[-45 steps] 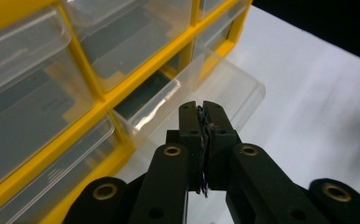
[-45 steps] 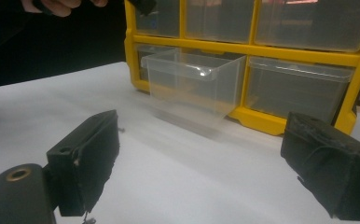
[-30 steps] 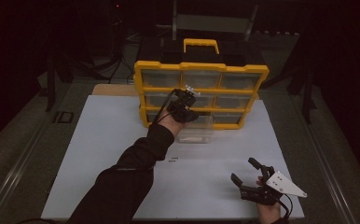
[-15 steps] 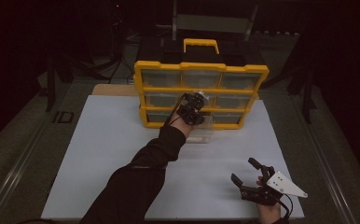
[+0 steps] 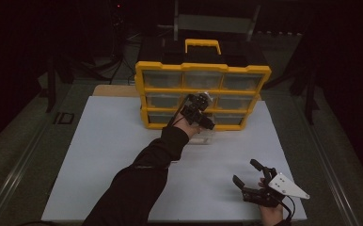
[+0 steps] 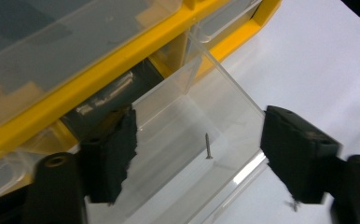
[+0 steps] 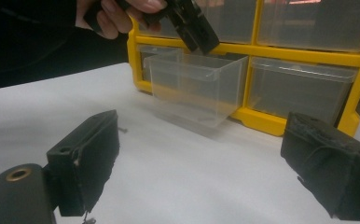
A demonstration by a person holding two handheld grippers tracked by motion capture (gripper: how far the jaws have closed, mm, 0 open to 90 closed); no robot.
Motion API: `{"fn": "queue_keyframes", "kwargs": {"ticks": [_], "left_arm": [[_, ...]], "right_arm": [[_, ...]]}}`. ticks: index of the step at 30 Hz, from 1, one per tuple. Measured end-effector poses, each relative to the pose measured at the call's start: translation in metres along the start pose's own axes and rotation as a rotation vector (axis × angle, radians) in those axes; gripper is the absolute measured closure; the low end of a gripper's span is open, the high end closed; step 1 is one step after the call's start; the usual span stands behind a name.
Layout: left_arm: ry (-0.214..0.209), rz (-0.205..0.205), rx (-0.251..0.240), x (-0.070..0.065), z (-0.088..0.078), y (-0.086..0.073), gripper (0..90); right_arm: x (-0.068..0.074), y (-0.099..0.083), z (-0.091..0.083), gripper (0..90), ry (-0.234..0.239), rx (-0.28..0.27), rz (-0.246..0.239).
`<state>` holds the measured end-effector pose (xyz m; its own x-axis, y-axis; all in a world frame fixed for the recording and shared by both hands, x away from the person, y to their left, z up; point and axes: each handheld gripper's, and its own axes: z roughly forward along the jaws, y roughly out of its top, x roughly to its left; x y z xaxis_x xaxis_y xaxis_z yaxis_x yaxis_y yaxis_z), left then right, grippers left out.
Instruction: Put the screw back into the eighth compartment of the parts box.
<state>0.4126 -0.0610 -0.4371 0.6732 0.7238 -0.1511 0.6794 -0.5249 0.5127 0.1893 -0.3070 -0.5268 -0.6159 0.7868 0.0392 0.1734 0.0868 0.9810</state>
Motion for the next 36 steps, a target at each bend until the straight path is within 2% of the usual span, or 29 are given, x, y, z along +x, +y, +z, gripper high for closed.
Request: {"fn": "queue_keyframes", "kwargs": {"ticks": [2,6,11,12,16,17,18,19,21,25,32,33,35,36], "left_arm": [[-0.026,0.015,-0.003,0.002,-0.004,-0.001,16.2],[-0.056,0.041,-0.02,0.003,-0.014,-0.002,6.1],[-0.093,0.063,-0.051,0.009,-0.031,-0.006,1.4],[-0.111,0.069,-0.056,0.01,-0.034,-0.007,1.4],[-0.125,0.076,-0.077,0.018,-0.048,-0.013,0.8],[-0.143,0.077,-0.086,0.02,-0.051,-0.016,0.8],[-0.134,0.073,-0.094,0.022,-0.054,-0.018,0.8],[-0.147,0.079,-0.105,0.025,-0.059,-0.021,0.9],[-0.143,0.076,-0.121,0.029,-0.064,-0.026,0.9],[-0.142,0.107,-0.149,0.038,-0.075,-0.038,0.9],[-0.17,0.148,-0.17,0.051,-0.085,-0.06,0.9],[-0.161,0.151,-0.172,0.052,-0.085,-0.064,0.9],[-0.186,0.169,-0.182,0.055,-0.086,-0.071,0.9],[-0.179,0.177,-0.182,0.055,-0.087,-0.074,0.9]], "right_arm": [[0.0,0.0,0.0,11.6,0.0,0.0,-0.002],[0.0,0.0,0.001,11.6,0.001,0.002,-0.004],[0.001,0.0,0.001,11.6,0.001,0.007,-0.005],[0.001,0.0,0.001,11.6,0.0,0.007,-0.005],[0.001,0.0,0.001,11.6,0.0,0.007,-0.004],[0.001,-0.001,0.001,11.6,0.0,0.007,-0.003],[0.001,-0.001,0.002,11.6,0.0,0.008,-0.002],[0.001,-0.001,0.002,11.6,-0.001,0.009,-0.002],[0.001,-0.001,0.002,11.6,-0.001,0.009,-0.002],[0.001,-0.001,0.002,11.6,-0.002,0.01,-0.002],[0.002,-0.001,0.002,11.6,-0.002,0.013,-0.005],[0.002,-0.001,0.002,11.6,-0.003,0.014,-0.004],[0.002,-0.001,0.002,11.6,-0.002,0.014,-0.003],[0.002,-0.001,0.002,11.6,0.0,0.014,-0.004]]}}
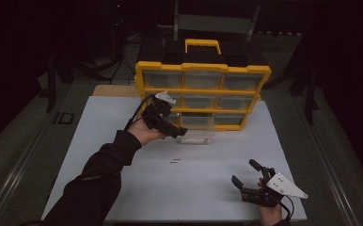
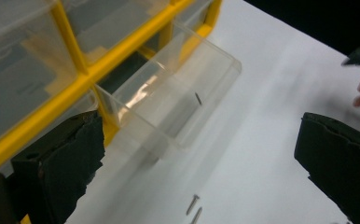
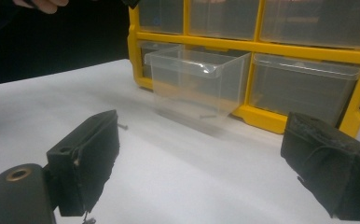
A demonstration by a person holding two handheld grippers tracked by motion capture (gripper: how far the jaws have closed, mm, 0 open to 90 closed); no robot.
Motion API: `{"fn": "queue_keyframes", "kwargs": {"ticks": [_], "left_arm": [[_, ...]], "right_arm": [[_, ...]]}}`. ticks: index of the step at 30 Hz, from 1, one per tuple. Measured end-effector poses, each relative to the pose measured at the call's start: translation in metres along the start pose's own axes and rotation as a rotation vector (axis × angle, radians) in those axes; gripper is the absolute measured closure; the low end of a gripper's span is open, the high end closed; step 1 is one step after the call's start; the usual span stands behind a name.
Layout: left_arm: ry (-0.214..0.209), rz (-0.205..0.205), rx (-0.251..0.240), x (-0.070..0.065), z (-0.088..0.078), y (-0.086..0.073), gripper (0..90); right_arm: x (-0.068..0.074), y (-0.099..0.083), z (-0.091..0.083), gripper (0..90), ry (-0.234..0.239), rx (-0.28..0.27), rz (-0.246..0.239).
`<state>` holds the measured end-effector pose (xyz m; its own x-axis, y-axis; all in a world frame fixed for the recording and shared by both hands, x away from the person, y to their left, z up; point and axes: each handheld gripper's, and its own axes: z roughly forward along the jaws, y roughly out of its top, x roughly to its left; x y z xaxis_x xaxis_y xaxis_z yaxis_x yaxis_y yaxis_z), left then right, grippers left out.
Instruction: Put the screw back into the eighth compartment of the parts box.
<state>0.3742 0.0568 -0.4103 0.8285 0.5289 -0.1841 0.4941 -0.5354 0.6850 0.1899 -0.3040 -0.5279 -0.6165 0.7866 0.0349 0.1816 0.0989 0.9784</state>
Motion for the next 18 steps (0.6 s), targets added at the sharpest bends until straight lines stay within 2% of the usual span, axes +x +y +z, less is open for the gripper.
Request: {"fn": "queue_keyframes", "kwargs": {"ticks": [1,4,8,12,18], "left_arm": [[-0.02,0.008,-0.006,0.0,-0.001,-0.004,0.9],[-0.04,0.018,-0.009,0.001,-0.002,-0.014,0.9],[-0.036,0.03,-0.006,0.001,-0.001,-0.025,0.9],[-0.06,0.047,-0.007,0.0,0.003,-0.035,0.9],[-0.094,0.05,-0.004,0.0,0.014,-0.051,1.8]], "right_arm": [[0.0,0.0,0.0,11.6,0.002,0.0,-0.001],[0.0,0.0,0.0,11.6,0.006,0.0,-0.004],[0.001,0.0,0.001,11.6,0.007,0.001,-0.008],[0.001,0.0,0.0,11.6,0.004,0.0,-0.008],[0.002,0.0,0.0,11.6,0.004,0.0,-0.009]]}}
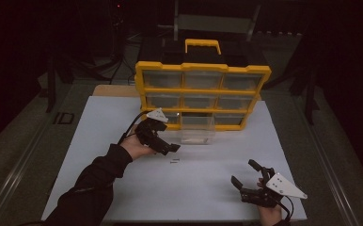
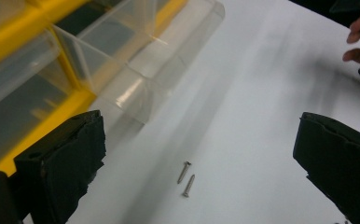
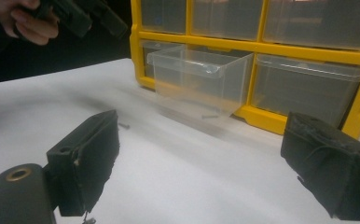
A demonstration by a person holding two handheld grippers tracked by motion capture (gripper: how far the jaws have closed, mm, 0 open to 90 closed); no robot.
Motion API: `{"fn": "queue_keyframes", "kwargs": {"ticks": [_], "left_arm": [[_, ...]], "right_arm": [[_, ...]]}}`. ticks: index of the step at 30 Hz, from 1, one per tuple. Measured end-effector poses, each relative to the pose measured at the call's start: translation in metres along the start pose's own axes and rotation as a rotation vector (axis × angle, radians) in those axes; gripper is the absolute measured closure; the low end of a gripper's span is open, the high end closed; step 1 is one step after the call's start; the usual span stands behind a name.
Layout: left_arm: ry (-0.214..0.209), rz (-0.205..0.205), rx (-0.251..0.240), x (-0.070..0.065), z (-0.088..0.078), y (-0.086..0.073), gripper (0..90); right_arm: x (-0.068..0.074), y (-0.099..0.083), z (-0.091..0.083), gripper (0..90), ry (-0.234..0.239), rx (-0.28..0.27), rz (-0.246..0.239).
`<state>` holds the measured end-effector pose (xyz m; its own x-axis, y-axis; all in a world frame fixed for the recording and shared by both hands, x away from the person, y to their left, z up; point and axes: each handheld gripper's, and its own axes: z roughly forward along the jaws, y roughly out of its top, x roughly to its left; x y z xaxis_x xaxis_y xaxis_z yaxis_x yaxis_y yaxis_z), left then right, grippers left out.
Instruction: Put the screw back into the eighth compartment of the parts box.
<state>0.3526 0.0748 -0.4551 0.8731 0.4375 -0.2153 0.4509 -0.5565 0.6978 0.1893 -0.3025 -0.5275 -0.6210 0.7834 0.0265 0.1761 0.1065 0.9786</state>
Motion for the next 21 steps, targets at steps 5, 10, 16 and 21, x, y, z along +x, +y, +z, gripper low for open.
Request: {"fn": "queue_keyframes", "kwargs": {"ticks": [5,10,16,21], "left_arm": [[-0.012,0.012,0.028,0.002,0.012,-0.013,6.2],[-0.012,0.025,0.053,0.003,0.024,-0.024,15.4],[-0.009,0.05,0.07,0.005,0.037,-0.036,32.0],[-0.023,0.061,0.094,0.007,0.048,-0.042,46.1]], "right_arm": [[0.0,0.0,0.0,11.6,0.001,0.001,0.002],[0.0,0.0,0.0,11.6,0.003,0.001,0.0],[0.0,0.0,0.0,11.6,0.004,0.002,0.002],[0.0,0.0,0.0,11.6,0.007,0.002,0.002]]}}
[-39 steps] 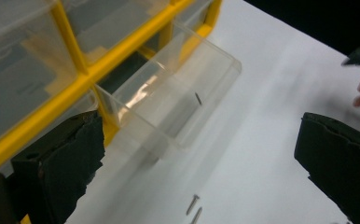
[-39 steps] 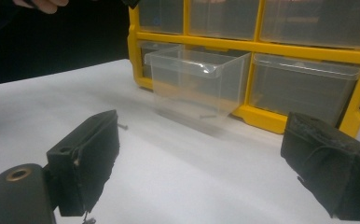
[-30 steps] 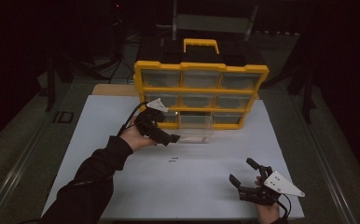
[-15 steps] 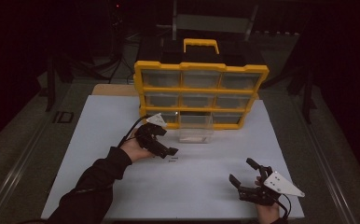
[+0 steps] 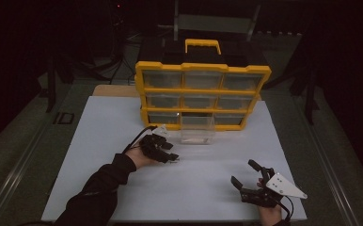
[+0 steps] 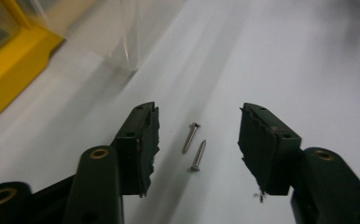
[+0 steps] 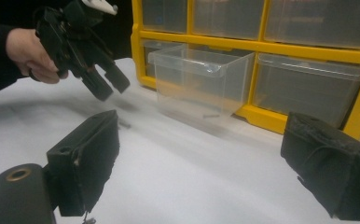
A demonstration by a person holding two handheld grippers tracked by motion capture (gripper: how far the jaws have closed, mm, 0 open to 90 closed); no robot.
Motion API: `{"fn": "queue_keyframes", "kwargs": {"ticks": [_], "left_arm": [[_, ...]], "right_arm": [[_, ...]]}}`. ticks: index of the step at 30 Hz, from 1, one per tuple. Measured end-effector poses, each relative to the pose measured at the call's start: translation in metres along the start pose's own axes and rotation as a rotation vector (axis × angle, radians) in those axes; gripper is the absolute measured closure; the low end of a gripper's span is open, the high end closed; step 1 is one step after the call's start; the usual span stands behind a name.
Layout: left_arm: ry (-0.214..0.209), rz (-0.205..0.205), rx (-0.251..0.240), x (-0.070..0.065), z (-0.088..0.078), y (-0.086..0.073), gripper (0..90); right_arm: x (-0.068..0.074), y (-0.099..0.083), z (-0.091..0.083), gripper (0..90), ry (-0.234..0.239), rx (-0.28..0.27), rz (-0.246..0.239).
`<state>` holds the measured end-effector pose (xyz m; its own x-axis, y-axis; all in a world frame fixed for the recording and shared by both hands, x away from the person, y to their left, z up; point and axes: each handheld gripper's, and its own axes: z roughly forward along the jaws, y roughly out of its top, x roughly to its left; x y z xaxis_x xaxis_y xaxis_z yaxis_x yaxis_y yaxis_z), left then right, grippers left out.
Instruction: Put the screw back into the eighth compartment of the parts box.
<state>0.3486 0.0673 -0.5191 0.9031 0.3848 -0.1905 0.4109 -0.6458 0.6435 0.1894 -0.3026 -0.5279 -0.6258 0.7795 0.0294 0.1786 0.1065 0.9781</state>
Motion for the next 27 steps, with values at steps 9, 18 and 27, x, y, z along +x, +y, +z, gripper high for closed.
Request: {"fn": "queue_keyframes", "kwargs": {"ticks": [9,18,27], "left_arm": [[-0.021,0.007,0.044,0.003,0.018,-0.002,64.7],[-0.005,0.026,0.073,0.004,0.031,-0.003,75.9],[0.019,0.058,0.108,0.002,0.038,-0.001,85.4]], "right_arm": [[0.0,0.0,0.0,11.6,0.002,0.0,0.0],[-0.001,-0.001,0.0,11.6,0.001,0.001,0.001],[0.0,-0.001,0.0,11.6,-0.001,0.002,-0.001]]}}
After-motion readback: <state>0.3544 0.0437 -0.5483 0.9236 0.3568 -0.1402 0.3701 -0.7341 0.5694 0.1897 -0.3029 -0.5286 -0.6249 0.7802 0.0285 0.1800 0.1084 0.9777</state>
